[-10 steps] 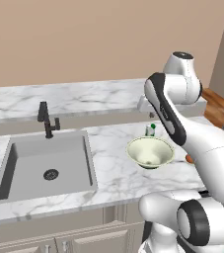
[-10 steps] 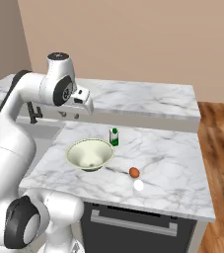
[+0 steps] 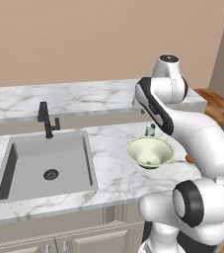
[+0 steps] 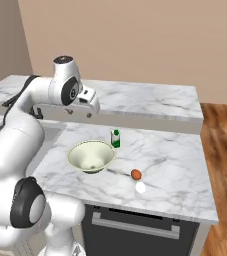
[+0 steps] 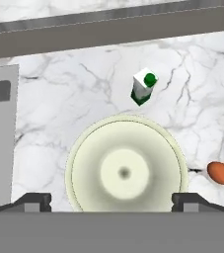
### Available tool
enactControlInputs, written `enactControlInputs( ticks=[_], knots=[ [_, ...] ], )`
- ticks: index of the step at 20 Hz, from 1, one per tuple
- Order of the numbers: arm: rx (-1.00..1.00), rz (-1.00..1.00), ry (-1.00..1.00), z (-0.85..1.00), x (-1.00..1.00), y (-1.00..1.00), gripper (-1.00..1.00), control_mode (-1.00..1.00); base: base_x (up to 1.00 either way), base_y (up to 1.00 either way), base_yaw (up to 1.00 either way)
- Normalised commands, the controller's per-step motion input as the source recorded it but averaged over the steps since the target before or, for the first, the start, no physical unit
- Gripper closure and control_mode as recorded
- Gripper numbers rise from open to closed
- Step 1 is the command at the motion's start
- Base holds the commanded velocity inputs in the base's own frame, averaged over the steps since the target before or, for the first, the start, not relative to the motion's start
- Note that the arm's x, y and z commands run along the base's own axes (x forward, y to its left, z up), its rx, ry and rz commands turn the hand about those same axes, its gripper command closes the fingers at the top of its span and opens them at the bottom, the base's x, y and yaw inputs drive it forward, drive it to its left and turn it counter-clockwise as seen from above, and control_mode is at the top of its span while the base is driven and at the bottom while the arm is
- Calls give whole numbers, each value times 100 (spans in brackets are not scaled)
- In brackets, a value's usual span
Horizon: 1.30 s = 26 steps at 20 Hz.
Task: Gather the eggs and milk located in the vicinity of the sink area and place them right next to the bowl.
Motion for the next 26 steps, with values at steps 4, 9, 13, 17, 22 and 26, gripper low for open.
enactControlInputs(
  ticks=[4, 9, 13, 17, 22, 26],
  knots=[
    [-5, -28, 6, -26, 96, -24, -100, -100, 0, 0, 0],
    [-1, -29, 8, -51, 84, -45, -100, -100, 0, 0, 0],
    [0, -15, 10, -58, 59, -53, -100, -100, 0, 0, 0],
    [1, -9, 5, -15, 46, -36, -100, -100, 0, 0, 0],
    [10, 0, 10, -10, 12, -8, -100, -100, 0, 0, 0],
    [13, -3, 10, -19, 28, -25, -100, -100, 0, 0, 0]
  ],
)
